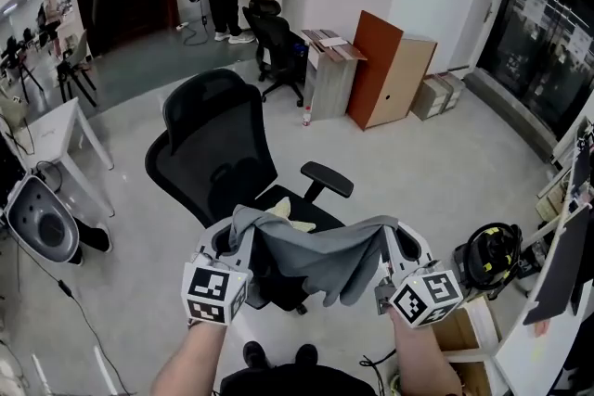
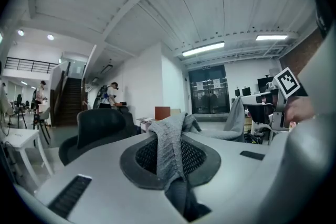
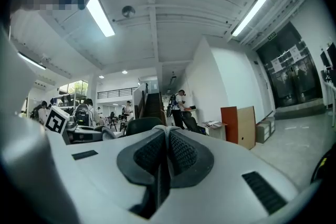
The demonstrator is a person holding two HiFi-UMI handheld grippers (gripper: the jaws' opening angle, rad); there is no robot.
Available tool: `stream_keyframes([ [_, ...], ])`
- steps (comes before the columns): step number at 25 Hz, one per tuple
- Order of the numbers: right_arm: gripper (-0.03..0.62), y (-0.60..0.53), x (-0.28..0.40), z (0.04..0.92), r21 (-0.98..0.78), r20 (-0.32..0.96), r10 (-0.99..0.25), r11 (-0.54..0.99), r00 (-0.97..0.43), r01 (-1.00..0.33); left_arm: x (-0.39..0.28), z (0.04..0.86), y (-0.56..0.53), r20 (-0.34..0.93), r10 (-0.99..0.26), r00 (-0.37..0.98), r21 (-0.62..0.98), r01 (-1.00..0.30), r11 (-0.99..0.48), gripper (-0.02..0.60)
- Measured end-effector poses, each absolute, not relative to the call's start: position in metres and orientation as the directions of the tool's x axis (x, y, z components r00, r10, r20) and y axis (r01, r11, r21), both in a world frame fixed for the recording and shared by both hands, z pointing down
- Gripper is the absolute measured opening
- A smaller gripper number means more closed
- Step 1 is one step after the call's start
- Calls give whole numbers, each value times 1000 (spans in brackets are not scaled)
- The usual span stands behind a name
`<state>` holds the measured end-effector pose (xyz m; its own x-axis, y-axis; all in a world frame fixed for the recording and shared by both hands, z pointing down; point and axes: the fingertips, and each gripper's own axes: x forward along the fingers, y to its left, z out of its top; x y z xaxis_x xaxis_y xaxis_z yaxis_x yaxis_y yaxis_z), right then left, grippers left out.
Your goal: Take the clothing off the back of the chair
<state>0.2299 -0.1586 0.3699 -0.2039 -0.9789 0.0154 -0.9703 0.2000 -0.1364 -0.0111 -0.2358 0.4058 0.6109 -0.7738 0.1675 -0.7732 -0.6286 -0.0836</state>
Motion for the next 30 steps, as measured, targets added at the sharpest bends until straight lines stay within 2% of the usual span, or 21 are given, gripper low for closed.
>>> stream_keyframes([
  [5, 17, -159, 202, 386, -162, 41, -974, 212, -221, -964, -22, 422, -237, 201, -761, 617, -24, -774, -633, 35],
  [18, 17, -165, 219, 325, -92, -46, -983, 183, -179, -979, -35, 343, -282, 86, -778, 622, -89, -773, -628, 35],
  [30, 17, -180, 196, 365, -123, 48, -976, 204, -212, -971, -46, 364, -279, 102, -792, 602, -51, -792, -608, 35],
])
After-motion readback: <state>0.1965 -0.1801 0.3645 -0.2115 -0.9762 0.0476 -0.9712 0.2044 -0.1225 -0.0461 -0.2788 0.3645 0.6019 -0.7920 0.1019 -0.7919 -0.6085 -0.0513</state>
